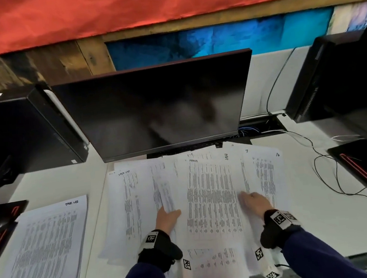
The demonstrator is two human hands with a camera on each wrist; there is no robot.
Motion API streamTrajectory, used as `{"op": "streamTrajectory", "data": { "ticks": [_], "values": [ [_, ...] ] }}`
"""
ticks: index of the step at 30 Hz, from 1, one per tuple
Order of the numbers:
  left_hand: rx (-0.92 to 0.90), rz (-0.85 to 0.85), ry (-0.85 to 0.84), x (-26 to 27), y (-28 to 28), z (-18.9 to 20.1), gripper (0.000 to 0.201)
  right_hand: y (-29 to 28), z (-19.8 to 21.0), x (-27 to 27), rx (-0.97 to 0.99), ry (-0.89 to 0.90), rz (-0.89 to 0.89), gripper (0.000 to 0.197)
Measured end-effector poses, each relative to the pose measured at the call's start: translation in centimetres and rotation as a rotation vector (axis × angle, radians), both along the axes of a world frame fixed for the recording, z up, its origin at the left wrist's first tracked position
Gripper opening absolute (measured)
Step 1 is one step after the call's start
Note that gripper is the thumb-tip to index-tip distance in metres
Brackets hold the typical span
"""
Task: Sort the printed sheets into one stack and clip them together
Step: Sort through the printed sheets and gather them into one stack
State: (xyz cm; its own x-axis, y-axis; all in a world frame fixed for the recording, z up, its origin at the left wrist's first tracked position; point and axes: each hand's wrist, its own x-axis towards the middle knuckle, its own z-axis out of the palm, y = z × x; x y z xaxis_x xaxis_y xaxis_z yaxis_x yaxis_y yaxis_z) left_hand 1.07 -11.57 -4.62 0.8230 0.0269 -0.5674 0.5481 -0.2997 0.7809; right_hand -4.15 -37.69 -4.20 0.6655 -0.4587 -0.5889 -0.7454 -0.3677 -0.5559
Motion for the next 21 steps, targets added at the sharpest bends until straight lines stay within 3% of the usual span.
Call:
{"op": "streamTrajectory", "data": {
  "ticks": [5, 7, 10, 15, 19, 21],
  "values": [
    [0.119, -0.135, 0.020, -0.7, -2.1, 1.5, 0.061, 0.7, -0.9, 1.0, 0.016, 0.110, -0.065, 0.084],
    [0.108, -0.212, -0.013, -1.2, -2.7, 1.6, 0.057, 0.7, -1.1, 1.1, 0.013, 0.097, -0.136, 0.086],
    [0.168, -0.356, -0.185, -2.2, -3.8, 1.9, 0.044, 0.3, -2.0, 1.6, 0.111, 0.037, -0.255, 0.082],
    [0.254, -0.513, -0.603, -2.9, -4.6, 2.8, 0.048, -0.2, -1.7, 1.3, 0.236, -0.062, -0.333, 0.083],
    [0.164, -0.407, -0.607, -2.0, -2.3, 3.0, 0.085, 0.7, -0.7, 1.3, -0.015, -0.068, -0.285, 0.047],
    [0.161, -0.263, -0.544, -1.0, -0.4, 2.8, 0.087, 1.5, -0.3, 1.9, -0.114, -0.076, -0.284, 0.038]
  ]
}}
